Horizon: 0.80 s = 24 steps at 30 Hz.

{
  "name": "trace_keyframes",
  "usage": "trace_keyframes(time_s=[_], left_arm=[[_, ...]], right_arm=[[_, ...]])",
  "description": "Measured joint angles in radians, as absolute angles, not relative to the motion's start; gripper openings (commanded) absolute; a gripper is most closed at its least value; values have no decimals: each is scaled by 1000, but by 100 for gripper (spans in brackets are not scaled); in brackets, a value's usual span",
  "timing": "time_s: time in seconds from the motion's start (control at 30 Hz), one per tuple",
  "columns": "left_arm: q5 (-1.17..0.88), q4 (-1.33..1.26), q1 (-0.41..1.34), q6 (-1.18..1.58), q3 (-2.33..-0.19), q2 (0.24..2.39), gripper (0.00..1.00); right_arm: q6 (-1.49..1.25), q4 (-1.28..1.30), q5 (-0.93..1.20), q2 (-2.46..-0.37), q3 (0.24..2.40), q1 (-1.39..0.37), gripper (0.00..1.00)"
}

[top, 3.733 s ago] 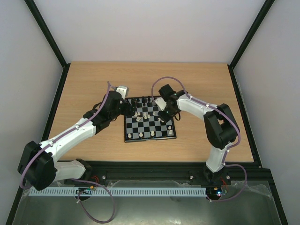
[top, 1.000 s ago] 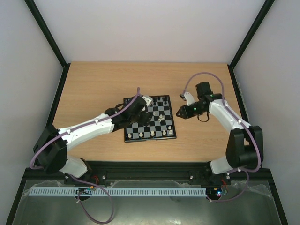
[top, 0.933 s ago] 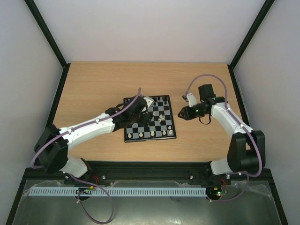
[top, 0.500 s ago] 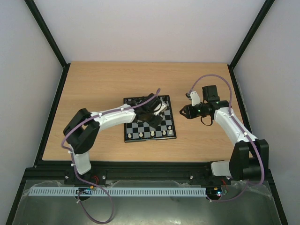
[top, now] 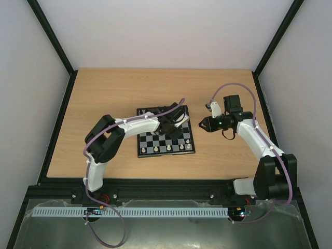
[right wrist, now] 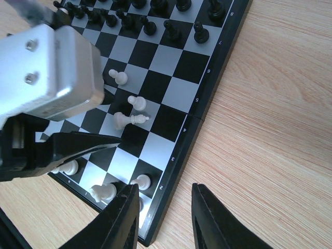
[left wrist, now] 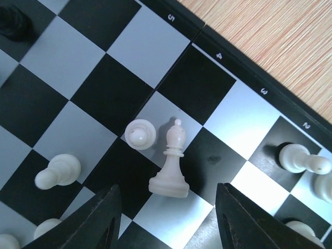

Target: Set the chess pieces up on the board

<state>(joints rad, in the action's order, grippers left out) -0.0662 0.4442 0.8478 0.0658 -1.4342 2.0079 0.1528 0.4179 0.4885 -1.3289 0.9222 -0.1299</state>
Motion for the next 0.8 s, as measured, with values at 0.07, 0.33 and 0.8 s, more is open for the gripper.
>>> trace_keyframes(time_s=[0.07,0.33,0.8], left_arm=[[-66,448,848,61,-1440,2024,48],[-62,445,848,52,-1447,2048,39],[-52,432,853,25,-1452,2057,34]], right_arm=[[153,418,488,-1330,922,-130,30],[154,418,488,-1343,922,-130,30],[157,418,489,-1364,922,-130,30]])
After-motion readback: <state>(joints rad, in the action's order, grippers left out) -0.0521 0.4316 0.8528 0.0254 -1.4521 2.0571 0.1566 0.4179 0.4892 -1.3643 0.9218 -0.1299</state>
